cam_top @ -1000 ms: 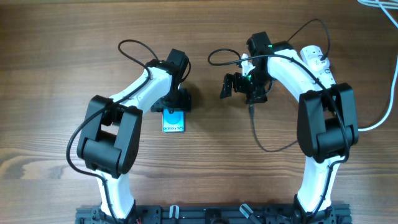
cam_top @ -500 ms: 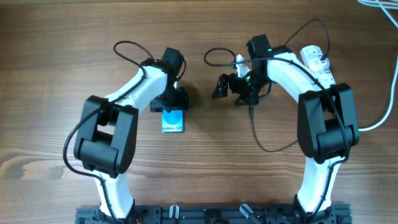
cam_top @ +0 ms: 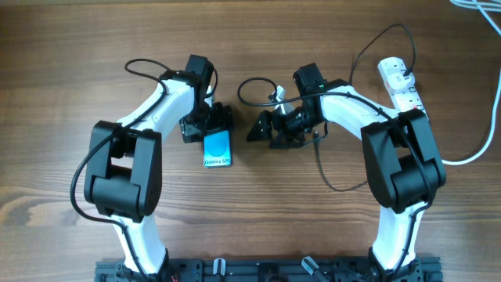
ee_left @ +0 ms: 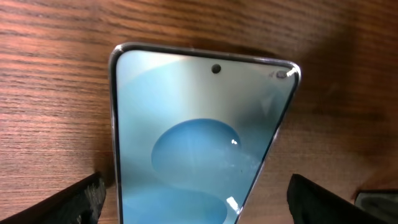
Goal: Plug charger to phone and switch on socket
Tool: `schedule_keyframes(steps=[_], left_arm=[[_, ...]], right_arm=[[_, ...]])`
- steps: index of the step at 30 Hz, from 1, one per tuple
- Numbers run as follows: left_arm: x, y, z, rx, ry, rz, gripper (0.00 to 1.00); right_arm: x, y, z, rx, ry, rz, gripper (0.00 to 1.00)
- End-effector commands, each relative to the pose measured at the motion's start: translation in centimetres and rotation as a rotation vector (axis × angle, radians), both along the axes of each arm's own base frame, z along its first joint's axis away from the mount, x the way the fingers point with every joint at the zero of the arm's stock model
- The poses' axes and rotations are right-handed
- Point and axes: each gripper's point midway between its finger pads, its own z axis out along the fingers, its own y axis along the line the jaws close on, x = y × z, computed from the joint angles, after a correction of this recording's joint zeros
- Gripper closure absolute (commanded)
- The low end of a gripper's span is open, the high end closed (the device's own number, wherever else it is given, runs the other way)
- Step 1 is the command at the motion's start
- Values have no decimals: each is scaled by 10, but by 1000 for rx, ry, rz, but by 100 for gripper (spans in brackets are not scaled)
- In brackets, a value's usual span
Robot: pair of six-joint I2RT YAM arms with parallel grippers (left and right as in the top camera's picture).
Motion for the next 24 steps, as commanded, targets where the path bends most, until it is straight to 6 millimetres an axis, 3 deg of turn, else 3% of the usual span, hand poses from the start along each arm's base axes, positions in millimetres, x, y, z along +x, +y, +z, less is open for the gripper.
schedule_keyframes(steps=[1,7,9,11,17,24], left_arm=[[-4,8,-21,103,6,14,12],[-7,-2,-23,167,-21,-41,12],[-8,-4,-24,168,-26,-82,14],[-13,-4,-27,176,-19,-93,24],[-15,-3,-29,178,-11,-91,27],[-25,-4,-27,96,52,-84,30]], right_arm=[[-5,-11,-14,-57,-39,36,0],[16,-24,1,56,-41,-37,0],[17,-25,1,56,-42,-40,0],[17,-25,1,56,-42,-40,0],[9,-24,0,45,-7,-33,0],[-20,18,17,215,-36,105,0]])
